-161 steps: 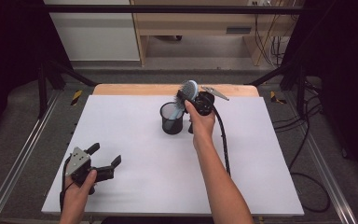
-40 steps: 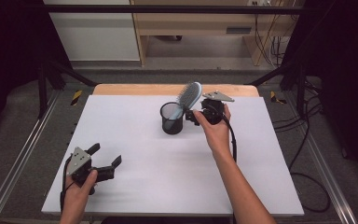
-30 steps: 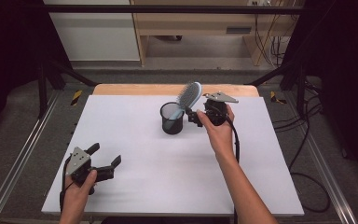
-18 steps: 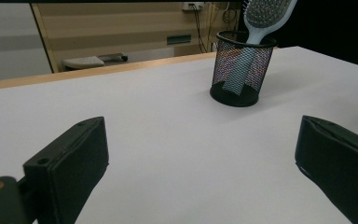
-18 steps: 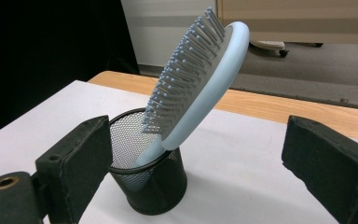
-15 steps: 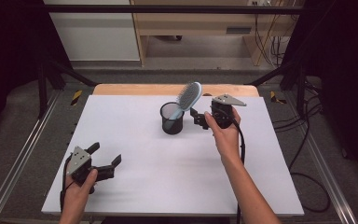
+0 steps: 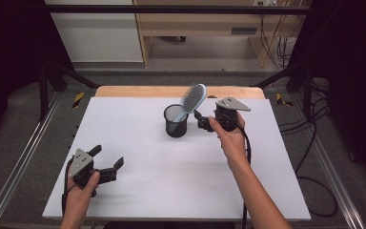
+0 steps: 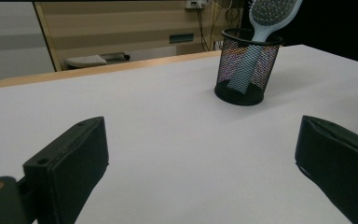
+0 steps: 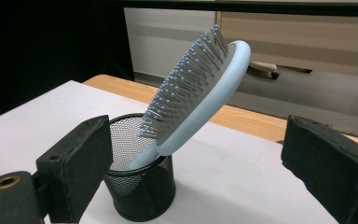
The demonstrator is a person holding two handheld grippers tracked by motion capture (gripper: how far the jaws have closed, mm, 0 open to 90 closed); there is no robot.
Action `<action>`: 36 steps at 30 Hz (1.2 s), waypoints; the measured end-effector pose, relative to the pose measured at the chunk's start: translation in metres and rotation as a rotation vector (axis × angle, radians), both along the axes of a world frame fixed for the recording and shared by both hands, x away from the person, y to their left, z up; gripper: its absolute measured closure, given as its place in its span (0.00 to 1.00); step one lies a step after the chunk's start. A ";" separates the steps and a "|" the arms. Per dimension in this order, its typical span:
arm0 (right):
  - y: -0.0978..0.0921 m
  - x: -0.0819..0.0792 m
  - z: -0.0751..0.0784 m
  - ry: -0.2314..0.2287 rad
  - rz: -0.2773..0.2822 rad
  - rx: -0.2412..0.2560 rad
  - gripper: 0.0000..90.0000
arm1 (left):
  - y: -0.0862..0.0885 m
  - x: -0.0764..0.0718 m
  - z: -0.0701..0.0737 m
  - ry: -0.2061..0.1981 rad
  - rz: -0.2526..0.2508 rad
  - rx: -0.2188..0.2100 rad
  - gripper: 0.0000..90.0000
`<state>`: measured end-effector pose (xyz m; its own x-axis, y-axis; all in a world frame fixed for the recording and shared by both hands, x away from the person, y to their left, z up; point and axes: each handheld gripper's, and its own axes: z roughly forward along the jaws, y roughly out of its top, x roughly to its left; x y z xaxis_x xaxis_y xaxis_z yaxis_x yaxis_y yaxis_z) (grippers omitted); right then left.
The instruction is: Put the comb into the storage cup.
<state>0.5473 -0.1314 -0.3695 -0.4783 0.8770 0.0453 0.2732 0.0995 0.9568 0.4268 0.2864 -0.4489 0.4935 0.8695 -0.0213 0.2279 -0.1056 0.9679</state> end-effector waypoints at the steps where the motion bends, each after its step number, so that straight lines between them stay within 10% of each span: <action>1: 0.000 -0.001 0.000 -0.004 -0.005 -0.008 0.09 | 0.001 0.000 0.001 -0.002 0.001 -0.001 0.03; 36: -0.018 -0.033 0.024 -0.095 0.005 0.034 0.07 | 0.007 -0.004 0.003 -0.015 0.025 -0.016 0.03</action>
<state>0.5144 -0.1492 -0.3459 -0.4866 0.8731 0.0296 0.1806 0.0674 0.9812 0.4223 0.2933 -0.4458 0.4717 0.8814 -0.0277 0.2157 -0.0849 0.9728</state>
